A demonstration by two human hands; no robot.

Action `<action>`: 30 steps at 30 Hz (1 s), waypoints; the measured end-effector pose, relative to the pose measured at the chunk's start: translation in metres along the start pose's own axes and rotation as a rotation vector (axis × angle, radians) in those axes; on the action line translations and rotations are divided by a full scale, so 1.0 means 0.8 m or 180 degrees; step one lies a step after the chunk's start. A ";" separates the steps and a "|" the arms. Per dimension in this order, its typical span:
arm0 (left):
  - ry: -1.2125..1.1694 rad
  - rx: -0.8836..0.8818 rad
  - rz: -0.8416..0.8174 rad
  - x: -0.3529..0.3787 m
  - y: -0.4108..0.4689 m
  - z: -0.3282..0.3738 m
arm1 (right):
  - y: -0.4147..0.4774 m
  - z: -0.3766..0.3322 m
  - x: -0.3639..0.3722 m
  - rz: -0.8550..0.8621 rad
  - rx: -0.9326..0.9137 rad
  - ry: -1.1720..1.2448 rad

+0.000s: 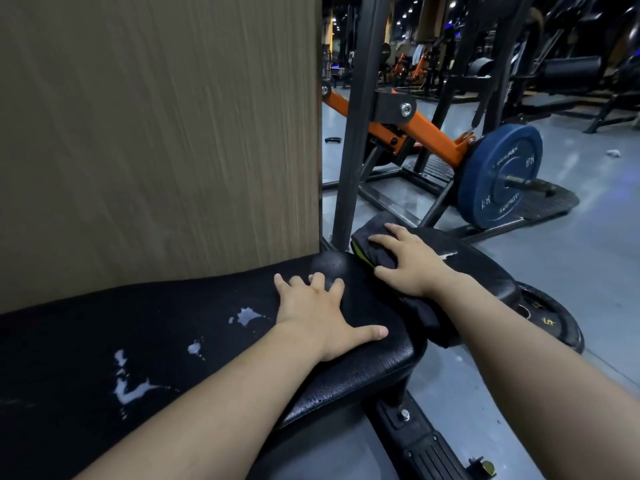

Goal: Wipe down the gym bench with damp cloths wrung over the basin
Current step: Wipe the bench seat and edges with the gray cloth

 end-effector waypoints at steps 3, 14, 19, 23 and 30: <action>-0.0281 -0.0033 0.0204 0.000 -0.008 -0.011 | -0.013 -0.015 0.003 0.0020 0.0001 0.0290; -0.0625 0.0075 0.0644 -0.010 -0.073 -0.101 | -0.070 -0.091 0.032 -0.0613 -0.0089 0.1425; -0.0792 -0.0011 0.0612 0.000 -0.121 -0.153 | -0.069 -0.097 0.017 -0.0592 -0.0413 0.0532; -0.0805 -0.0074 0.0520 0.017 -0.164 -0.191 | -0.075 -0.107 0.039 -0.0741 -0.0402 0.0729; -0.1016 -0.0361 0.0514 0.041 -0.199 -0.232 | -0.083 -0.134 0.052 -0.0489 -0.0055 0.0687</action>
Point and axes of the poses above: each hand's wrist, its own y-axis towards the middle knuckle, its own x-axis out of the palm, z = x × y, the point moved 10 cm from there along y, towards the middle knuckle, and after that the axes turned 8 degrees about x, right-handed, at the moved point
